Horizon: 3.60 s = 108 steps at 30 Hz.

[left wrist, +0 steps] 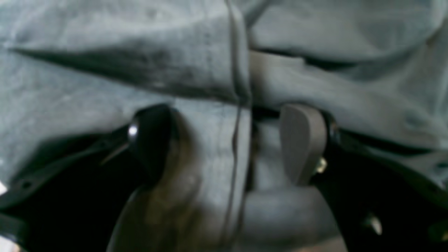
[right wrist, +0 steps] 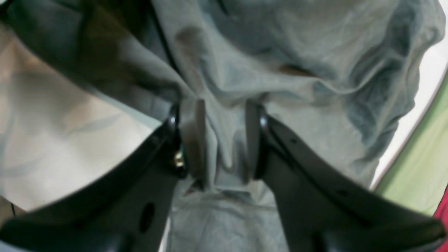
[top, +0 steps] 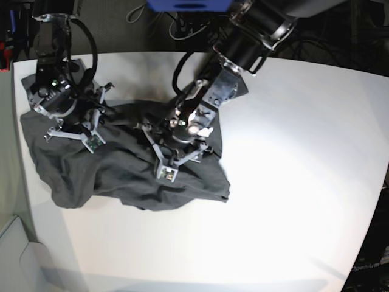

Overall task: Layout the t-shirt on the table in an organized manner, then fold the t-shirt properly
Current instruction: 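Grasp the t-shirt with the left gripper near the right gripper, then pull the t-shirt with the left gripper away from the right gripper, then drag the held shirt end with the left gripper to stretch it flat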

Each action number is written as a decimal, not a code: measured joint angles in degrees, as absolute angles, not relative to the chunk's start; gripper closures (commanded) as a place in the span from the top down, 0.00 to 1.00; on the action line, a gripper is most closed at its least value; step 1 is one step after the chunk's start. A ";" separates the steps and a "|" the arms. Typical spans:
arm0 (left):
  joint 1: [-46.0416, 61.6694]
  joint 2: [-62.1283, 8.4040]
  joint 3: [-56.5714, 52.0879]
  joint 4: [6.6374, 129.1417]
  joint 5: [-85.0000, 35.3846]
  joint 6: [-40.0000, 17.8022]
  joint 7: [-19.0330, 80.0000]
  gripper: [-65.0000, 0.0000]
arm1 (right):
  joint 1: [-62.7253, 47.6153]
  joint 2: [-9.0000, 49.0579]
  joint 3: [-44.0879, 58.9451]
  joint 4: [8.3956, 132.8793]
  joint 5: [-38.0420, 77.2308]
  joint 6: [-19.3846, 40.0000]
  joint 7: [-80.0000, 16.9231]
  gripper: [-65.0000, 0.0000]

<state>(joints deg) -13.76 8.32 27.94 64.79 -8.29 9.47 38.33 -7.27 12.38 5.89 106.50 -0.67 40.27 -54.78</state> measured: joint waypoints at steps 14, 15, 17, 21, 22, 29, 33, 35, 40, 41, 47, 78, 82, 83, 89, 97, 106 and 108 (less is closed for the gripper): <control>-13.82 8.32 23.92 72.71 -9.10 9.28 45.10 0.00 | -6.22 12.56 9.30 104.16 -1.04 40.25 -54.61 0.32; -13.98 8.47 22.46 75.33 -9.13 9.30 46.46 0.00 | -6.22 12.62 9.32 103.50 -1.02 40.25 -54.63 0.32; -14.83 8.47 18.74 80.29 -8.97 9.37 48.45 0.01 | -6.24 12.67 9.34 102.28 -1.08 40.25 -54.63 0.32; -15.05 5.67 11.05 87.83 -8.95 8.91 52.66 0.01 | -5.41 12.71 9.34 100.73 -1.06 40.25 -54.19 0.32; -15.03 4.34 9.28 88.27 -8.71 8.95 53.25 0.01 | -5.37 12.67 9.37 100.38 -1.04 40.25 -54.17 0.32; -16.12 -7.60 -1.74 89.89 -9.02 8.75 53.76 0.01 | -5.43 12.67 9.32 99.79 -1.06 40.25 -54.39 0.32; -15.86 -13.43 -7.22 89.89 -8.58 8.99 53.76 0.02 | -5.45 12.67 9.32 99.79 -1.06 40.25 -54.41 0.32; -16.01 -15.77 -8.23 89.54 -8.34 8.99 53.08 0.02 | -5.41 12.51 9.32 99.79 -1.08 40.25 -54.41 0.32; -15.88 -18.76 -7.79 85.93 -8.58 8.91 53.28 0.08 | -5.43 12.49 9.04 99.79 -0.86 40.25 -54.26 0.32; -15.75 -18.83 -7.44 85.80 -8.67 8.82 53.39 0.14 | -5.43 12.47 9.04 99.79 -0.86 40.25 -54.24 0.32; -13.98 -18.61 -7.46 86.28 -8.78 8.80 52.73 0.60 | -5.58 11.40 9.04 99.85 -0.80 40.25 -54.63 0.32; 12.53 -12.19 -7.60 100.07 -8.80 8.78 53.15 0.62 | -6.57 10.15 8.93 100.01 -0.67 40.25 -54.41 0.32; 14.57 -12.23 -7.60 106.19 -9.10 8.69 53.43 0.62 | -6.55 10.17 8.99 100.01 -0.67 40.25 -54.39 0.32; 15.53 -12.23 -7.68 108.44 -9.02 8.67 53.56 0.62 | -6.55 10.17 8.99 100.01 -0.67 40.25 -54.26 0.32; 16.40 -11.99 -7.62 111.28 -8.86 8.73 53.30 0.62 | -6.37 10.33 9.21 100.01 -0.69 40.25 -54.24 0.32; 13.93 -8.45 -7.40 100.99 -9.02 8.78 52.77 0.62 | -6.39 10.28 9.04 100.01 -0.69 40.25 -54.30 0.32; 14.06 -8.86 -7.62 99.83 -8.34 8.78 53.34 0.23 | -6.35 10.33 9.10 100.01 -0.67 40.25 -54.22 0.32; 14.26 -9.28 -7.51 99.61 -7.66 9.08 53.41 0.00 | -6.37 10.33 9.10 100.01 -0.67 40.25 -54.24 0.32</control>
<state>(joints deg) 14.26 -9.28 -7.51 99.61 -7.66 9.08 53.41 -6.37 10.33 9.10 100.01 -0.67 40.25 -54.24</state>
